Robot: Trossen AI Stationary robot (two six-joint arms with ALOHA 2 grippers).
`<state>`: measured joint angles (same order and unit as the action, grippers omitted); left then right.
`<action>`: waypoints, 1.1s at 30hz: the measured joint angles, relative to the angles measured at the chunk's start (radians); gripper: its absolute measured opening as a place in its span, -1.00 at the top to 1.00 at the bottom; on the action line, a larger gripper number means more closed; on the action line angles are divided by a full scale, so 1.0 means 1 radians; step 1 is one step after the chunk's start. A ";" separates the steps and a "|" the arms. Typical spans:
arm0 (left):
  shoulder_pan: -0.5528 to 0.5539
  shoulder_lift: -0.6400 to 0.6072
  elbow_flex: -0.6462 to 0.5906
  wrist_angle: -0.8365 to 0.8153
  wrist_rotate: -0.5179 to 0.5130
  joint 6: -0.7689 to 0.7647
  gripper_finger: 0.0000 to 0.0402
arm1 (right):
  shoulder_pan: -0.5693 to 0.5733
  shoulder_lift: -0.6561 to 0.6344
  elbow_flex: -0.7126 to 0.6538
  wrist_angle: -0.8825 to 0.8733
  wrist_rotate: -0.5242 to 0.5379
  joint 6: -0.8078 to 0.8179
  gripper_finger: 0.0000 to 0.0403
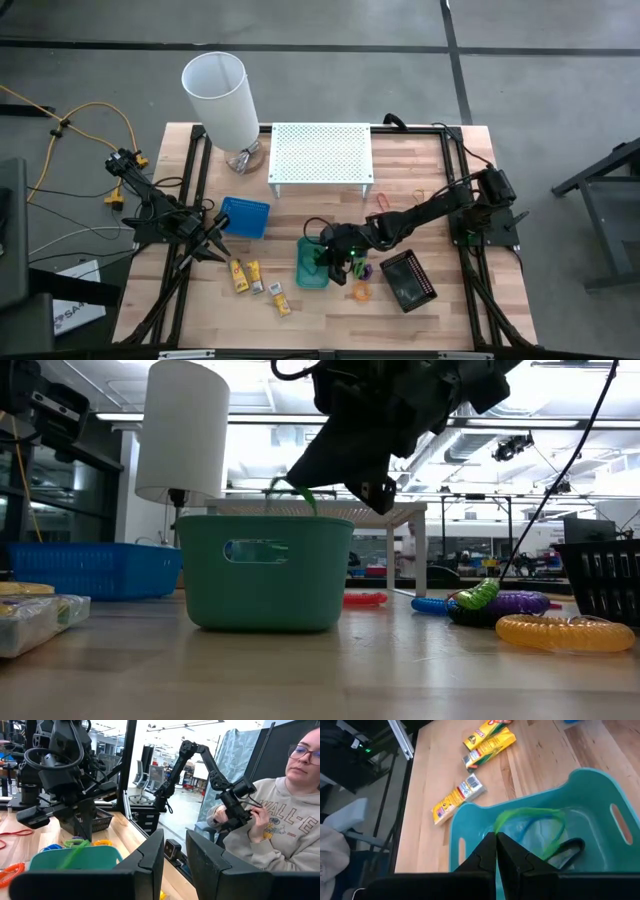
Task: Pick & Place Office Desk Supplies
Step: Put the green rubber band into the green bin, then put the orange rubber band into the green bin
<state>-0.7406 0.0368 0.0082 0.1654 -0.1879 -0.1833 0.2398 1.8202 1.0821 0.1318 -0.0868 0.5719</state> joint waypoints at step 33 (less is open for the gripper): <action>0.000 0.000 0.000 0.000 0.000 0.000 0.61 | -0.018 -0.006 0.000 -0.015 -0.004 -0.020 0.52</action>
<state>-0.7409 0.0368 0.0082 0.1654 -0.1879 -0.1833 0.2218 1.8146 1.0821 0.1169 -0.0912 0.5522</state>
